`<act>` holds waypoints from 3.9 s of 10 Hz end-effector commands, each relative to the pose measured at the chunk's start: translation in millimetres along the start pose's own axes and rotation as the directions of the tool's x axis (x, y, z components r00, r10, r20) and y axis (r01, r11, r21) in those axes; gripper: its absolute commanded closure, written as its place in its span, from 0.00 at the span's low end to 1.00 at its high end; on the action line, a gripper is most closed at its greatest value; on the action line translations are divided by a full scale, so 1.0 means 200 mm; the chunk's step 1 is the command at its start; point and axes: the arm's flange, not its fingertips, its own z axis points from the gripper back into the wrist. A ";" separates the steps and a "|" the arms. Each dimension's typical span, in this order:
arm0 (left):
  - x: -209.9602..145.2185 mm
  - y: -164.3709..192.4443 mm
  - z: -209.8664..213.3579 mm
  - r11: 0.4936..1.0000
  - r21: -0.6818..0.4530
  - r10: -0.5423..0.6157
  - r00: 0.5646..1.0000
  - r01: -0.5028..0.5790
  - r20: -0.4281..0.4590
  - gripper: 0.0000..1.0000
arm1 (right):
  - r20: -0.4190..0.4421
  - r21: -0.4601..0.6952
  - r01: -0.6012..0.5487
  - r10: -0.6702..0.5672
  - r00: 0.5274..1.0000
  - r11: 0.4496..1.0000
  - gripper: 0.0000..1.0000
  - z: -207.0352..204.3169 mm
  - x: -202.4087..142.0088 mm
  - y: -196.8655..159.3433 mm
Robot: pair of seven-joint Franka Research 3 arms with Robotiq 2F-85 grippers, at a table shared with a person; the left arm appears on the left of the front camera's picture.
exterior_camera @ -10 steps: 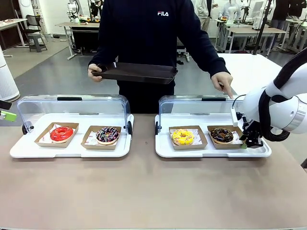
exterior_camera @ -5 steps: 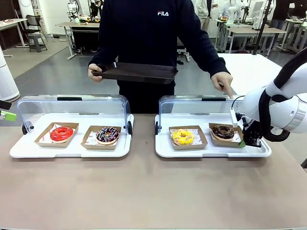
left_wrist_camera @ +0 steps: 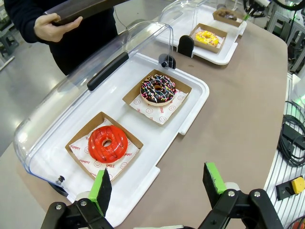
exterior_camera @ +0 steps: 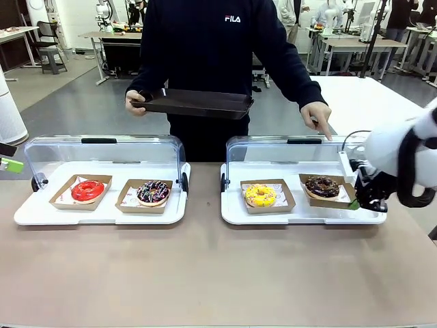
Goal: Provide the desired donut to the person.
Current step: Pick up and lift the Paper togo box containing the Donut pointed at by the person, then place the picked Paper togo box onto the Handle tray extended by the person.
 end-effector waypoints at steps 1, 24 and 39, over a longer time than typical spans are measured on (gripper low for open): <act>-0.01 0.01 0.00 1.000 -0.005 -0.009 1.000 0.009 0.018 0.00 | 0.051 -0.021 -0.057 0.058 0.997 0.998 1.00 0.25 0.03 0.34; -0.01 0.01 0.00 1.000 -0.005 -0.009 1.000 0.009 0.018 0.00 | 0.043 -0.043 -0.140 0.142 0.989 0.989 1.00 0.93 0.25 0.30; -0.01 0.01 0.00 1.000 -0.005 -0.009 1.000 0.009 0.018 0.00 | -0.039 0.007 0.015 -0.015 0.999 1.000 0.99 0.86 1.55 -0.53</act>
